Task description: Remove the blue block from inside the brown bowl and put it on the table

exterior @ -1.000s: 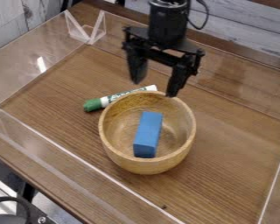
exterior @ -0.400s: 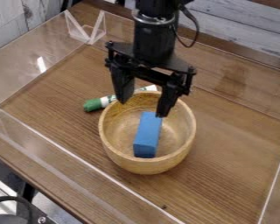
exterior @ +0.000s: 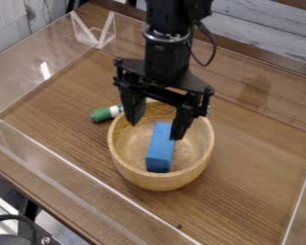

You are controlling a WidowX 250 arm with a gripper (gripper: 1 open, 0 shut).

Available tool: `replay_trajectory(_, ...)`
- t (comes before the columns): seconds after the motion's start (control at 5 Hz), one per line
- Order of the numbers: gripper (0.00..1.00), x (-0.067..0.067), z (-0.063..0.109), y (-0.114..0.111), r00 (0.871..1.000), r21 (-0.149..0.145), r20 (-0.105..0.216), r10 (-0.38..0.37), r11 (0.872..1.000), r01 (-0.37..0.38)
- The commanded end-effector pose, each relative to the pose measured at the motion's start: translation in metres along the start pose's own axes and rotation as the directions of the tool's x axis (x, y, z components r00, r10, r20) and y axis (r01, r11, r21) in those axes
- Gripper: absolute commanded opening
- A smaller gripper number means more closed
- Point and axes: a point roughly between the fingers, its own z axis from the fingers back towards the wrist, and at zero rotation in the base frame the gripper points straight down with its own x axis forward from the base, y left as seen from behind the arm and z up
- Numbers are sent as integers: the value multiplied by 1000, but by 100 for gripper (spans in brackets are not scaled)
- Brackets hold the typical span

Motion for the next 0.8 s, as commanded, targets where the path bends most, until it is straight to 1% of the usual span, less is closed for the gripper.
replay_trajectory(0.0, 100, 1, 5, -3, 998, -15, 57, -4, 1000, 5)
replay_trajectory(0.4, 100, 0, -9, -2, 998, -27, 66, 16, 1000, -14)
replay_trajectory(0.6, 100, 1, -14, -1, 997, -30, 65, 29, 999, -27)
